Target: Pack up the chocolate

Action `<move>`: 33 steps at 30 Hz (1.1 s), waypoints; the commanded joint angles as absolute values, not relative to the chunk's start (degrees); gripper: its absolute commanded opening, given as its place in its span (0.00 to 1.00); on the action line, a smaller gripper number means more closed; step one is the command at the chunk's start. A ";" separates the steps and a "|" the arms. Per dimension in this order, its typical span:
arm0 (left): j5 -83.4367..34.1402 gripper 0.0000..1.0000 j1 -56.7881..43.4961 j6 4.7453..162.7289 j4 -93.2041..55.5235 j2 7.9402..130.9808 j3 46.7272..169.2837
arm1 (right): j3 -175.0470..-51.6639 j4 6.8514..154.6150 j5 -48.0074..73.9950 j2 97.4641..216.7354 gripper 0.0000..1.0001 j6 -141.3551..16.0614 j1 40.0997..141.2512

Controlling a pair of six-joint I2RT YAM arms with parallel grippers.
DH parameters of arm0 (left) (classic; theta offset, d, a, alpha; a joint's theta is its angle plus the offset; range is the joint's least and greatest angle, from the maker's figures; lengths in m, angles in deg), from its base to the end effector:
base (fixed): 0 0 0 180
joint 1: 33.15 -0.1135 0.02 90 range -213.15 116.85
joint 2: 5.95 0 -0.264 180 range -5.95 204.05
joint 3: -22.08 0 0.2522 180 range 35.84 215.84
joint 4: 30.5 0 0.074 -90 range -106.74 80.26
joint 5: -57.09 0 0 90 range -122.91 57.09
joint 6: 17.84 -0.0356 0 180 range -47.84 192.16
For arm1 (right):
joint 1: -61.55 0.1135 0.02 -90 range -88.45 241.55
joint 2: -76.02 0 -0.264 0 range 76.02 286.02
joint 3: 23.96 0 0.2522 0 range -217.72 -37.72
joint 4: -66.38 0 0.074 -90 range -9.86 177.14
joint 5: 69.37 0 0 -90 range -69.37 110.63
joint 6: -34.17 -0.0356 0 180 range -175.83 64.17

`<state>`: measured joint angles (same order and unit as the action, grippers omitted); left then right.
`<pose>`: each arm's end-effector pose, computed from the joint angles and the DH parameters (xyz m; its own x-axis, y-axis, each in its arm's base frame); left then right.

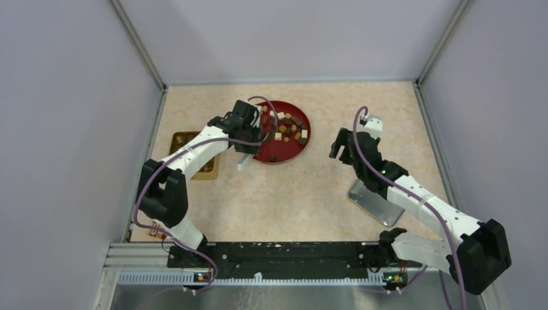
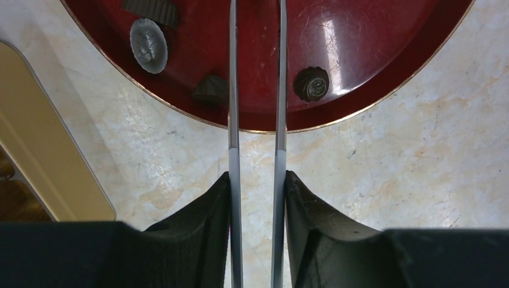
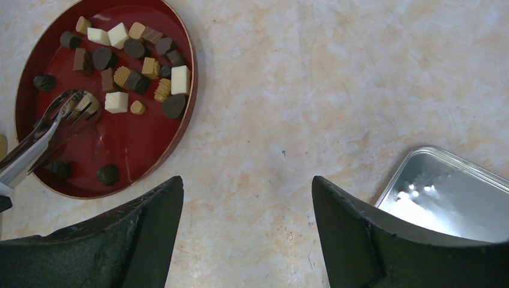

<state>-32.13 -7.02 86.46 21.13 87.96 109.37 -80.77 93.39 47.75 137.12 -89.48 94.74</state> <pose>0.3106 -0.1529 0.2546 -0.8501 0.1419 -0.5071 0.2444 0.9593 -0.1412 0.2049 0.1146 0.2709 -0.4513 0.2941 -0.8425 0.1067 0.9551 0.2763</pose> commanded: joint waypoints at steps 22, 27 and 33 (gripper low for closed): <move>-35.11 0.00 -24.08 84.79 35.14 67.60 108.20 | -82.48 89.24 46.40 141.23 0.76 -88.37 94.16; -39.25 0.00 -28.41 88.87 37.69 66.42 106.10 | -83.61 88.10 44.91 143.22 0.76 -88.14 94.16; -42.49 0.00 -30.12 90.60 38.48 66.64 105.93 | -84.15 88.24 44.17 143.76 0.76 -88.07 94.16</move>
